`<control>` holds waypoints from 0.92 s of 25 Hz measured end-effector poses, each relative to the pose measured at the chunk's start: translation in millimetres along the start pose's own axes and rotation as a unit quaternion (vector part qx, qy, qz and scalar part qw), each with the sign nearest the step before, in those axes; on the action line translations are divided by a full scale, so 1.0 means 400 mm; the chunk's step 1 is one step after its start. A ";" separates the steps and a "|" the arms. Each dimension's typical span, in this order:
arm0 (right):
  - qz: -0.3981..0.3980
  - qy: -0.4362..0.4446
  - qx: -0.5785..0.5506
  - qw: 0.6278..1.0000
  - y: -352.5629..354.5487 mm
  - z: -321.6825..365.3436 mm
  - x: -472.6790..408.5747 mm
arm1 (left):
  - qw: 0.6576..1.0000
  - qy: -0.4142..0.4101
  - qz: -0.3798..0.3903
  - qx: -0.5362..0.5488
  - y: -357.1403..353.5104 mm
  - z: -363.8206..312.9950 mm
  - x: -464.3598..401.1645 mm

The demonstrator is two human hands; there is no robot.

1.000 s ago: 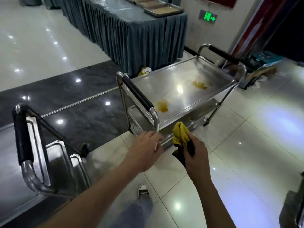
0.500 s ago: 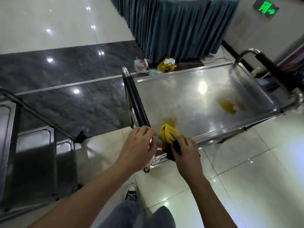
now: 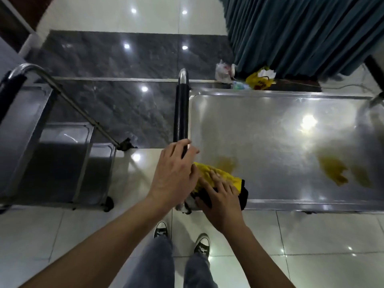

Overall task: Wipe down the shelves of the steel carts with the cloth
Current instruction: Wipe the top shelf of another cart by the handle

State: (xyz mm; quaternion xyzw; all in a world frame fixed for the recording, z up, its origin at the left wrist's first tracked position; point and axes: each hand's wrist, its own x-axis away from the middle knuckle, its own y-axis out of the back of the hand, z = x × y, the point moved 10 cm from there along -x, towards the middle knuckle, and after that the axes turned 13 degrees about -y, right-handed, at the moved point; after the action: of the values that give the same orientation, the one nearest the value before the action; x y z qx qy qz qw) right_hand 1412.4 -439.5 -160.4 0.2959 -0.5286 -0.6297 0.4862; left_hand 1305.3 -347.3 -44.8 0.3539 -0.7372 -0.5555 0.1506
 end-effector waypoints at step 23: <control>-0.009 0.065 -0.010 0.998 -0.008 0.075 -0.848 | 0.989 0.115 0.017 -0.091 -0.104 0.188 -0.259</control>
State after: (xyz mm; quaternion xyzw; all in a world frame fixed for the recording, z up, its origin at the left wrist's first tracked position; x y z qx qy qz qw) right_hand 1504.3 -114.6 -203.3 0.3357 -0.4868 -0.6191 0.5168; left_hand 1346.6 -227.9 -90.8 0.3874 -0.6676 -0.5729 0.2756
